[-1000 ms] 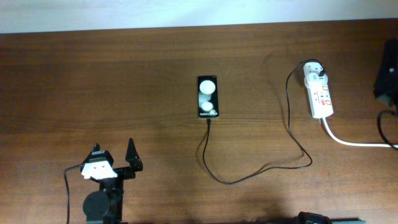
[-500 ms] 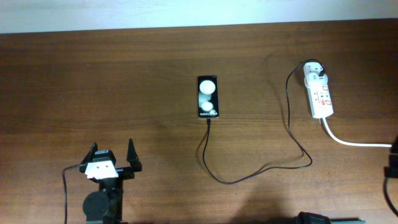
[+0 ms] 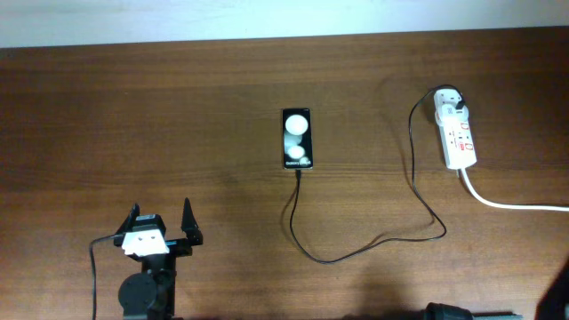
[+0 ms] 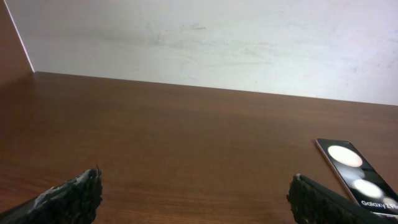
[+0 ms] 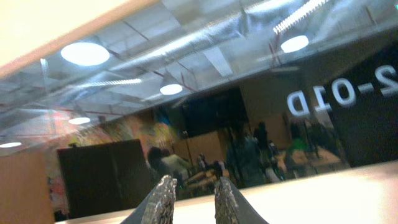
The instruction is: Plug charger to phone and switch on socket
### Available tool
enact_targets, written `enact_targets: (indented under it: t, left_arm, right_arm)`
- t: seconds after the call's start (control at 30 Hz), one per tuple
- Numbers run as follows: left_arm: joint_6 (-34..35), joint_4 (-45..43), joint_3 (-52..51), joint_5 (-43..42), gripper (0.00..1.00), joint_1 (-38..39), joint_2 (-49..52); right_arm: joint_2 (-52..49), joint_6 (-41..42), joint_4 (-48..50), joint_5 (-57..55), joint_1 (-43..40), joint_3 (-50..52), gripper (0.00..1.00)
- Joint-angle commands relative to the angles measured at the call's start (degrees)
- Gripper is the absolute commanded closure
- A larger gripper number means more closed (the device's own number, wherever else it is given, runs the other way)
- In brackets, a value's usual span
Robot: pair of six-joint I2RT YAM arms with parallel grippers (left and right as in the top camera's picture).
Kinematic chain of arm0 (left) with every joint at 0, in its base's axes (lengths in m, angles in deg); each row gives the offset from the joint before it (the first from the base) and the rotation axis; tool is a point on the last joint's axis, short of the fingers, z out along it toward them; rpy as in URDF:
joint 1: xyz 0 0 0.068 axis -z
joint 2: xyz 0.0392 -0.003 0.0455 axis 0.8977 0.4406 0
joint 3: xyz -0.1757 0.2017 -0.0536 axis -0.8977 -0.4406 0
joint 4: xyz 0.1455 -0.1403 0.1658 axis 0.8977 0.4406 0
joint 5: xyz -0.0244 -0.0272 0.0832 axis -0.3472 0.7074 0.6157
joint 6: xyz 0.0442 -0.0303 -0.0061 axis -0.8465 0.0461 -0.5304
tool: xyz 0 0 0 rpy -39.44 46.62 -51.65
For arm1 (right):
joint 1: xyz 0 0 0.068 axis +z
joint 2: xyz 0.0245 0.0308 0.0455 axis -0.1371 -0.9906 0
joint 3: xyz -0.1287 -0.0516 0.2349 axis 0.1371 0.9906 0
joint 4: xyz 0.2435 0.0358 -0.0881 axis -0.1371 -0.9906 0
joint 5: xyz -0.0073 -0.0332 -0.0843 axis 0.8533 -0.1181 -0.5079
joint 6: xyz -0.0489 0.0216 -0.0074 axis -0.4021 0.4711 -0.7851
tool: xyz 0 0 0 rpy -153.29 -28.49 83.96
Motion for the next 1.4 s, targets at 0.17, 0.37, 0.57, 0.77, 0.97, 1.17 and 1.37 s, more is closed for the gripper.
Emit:
enact_targets:
  t: [0.17,0.37,0.57,0.77,0.97,1.17,1.37]
  left_arm:
    - [-1.07,-0.07,-0.44,-0.79,0.01,-0.24,-0.13]
    - [-1.07,-0.07,-0.44,-0.79,0.01,-0.24,-0.13]
    - [-1.07,-0.07,-0.42,-0.79,0.01,-0.24,-0.13]
    - [-1.07,-0.07,-0.44,-0.79,0.01,-0.24,-0.13]
    - [-1.07,-0.07,-0.44,-0.79,0.01,-0.24,-0.13]
    - [-1.07,-0.07,-0.44,-0.79,0.01,-0.24,-0.13]
    - [-1.07,-0.07,-0.44,-0.79,0.01,-0.24,-0.13]
  right_arm:
    - [10.78,-3.13,1.51,3.45,0.31,11.13,0.83]
    - [20.70,-3.15,4.22,3.78,2.45,20.20,0.82]
    - [20.70,-3.13,3.37,1.27,3.30,20.74,0.02]
    - [20.68,-3.10,2.93,-10.10,2.14,26.88,0.02]
    - [20.68,-3.10,5.42,-8.76,2.14,45.05,0.02]
    - [20.68,-3.08,19.87,-5.55,2.14,66.14,0.02]
    - [20.68,-3.10,14.80,-5.79,2.12,70.25,0.02]
